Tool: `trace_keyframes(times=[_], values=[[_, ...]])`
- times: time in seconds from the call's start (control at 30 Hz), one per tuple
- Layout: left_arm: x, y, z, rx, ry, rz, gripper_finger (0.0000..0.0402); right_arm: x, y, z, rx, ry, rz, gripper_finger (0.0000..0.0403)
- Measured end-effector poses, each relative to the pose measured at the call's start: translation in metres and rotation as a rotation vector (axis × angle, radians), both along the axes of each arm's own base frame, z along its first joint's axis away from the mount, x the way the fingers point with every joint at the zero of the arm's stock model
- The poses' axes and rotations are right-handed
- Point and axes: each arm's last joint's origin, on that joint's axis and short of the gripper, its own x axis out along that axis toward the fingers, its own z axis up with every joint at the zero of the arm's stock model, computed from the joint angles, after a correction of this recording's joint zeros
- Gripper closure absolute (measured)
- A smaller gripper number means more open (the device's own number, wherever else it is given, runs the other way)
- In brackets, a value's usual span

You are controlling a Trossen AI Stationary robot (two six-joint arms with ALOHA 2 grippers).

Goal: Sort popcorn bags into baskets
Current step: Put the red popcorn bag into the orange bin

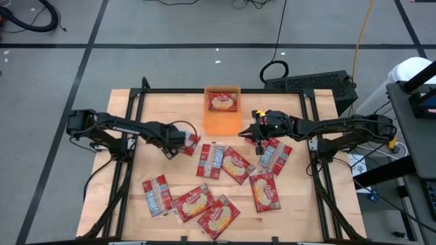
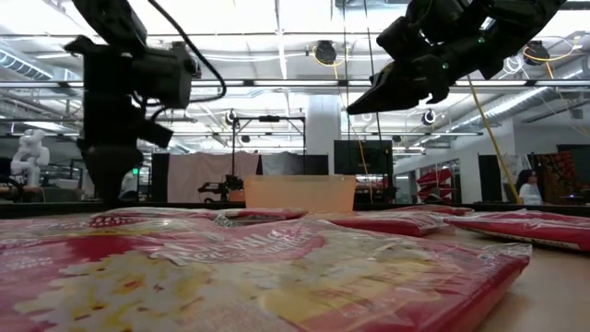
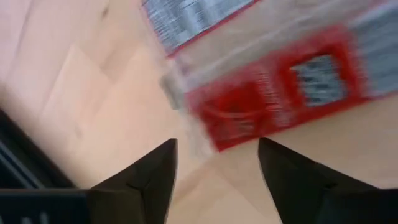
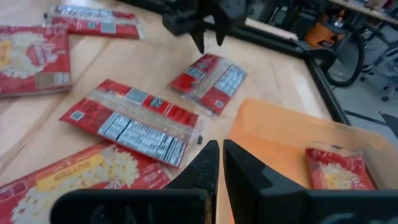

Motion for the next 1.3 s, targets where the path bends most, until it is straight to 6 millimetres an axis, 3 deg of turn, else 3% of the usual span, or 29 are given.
trace_keyframes(times=[0.2, 0.33, 0.43, 0.63, 0.73, 1.0, 1.17, 1.3], values=[[0.004, 0.013, -0.012, -0.077, -0.022, -0.029, 0.0157, 0.000, 0.000, 0.001, -0.018, -0.006, 0.008, 0.0387], [0.006, 0.016, -0.020, -0.109, -0.010, -0.040, 0.0178, 0.000, 0.000, 0.001, -0.018, -0.006, 0.009, 0.0387], [0.008, 0.016, -0.022, -0.129, -0.013, -0.055, 0.0224, 0.000, 0.000, 0.000, -0.012, 0.000, 0.009, 0.0387], [0.011, 0.015, -0.014, -0.142, -0.079, -0.073, 0.0368, 0.002, -0.001, -0.002, -0.016, 0.007, -0.070, 0.0387], [0.010, 0.017, -0.004, -0.140, -0.154, -0.049, 0.0391, 0.006, -0.001, -0.013, -0.027, 0.058, -0.180, 0.0387], [-0.002, 0.019, 0.033, -0.129, -0.350, -0.035, 0.0398, 0.042, 0.029, -0.048, -0.036, 0.046, -0.075, 0.0385], [-0.014, 0.012, 0.059, -0.130, -0.495, -0.076, 0.0399, 0.075, 0.044, -0.046, -0.172, 0.036, -0.082, 0.0354], [-0.024, 0.006, 0.075, -0.115, -0.594, -0.094, 0.0400, 0.103, 0.046, -0.042, -0.221, 0.017, -0.083, 0.0313]])
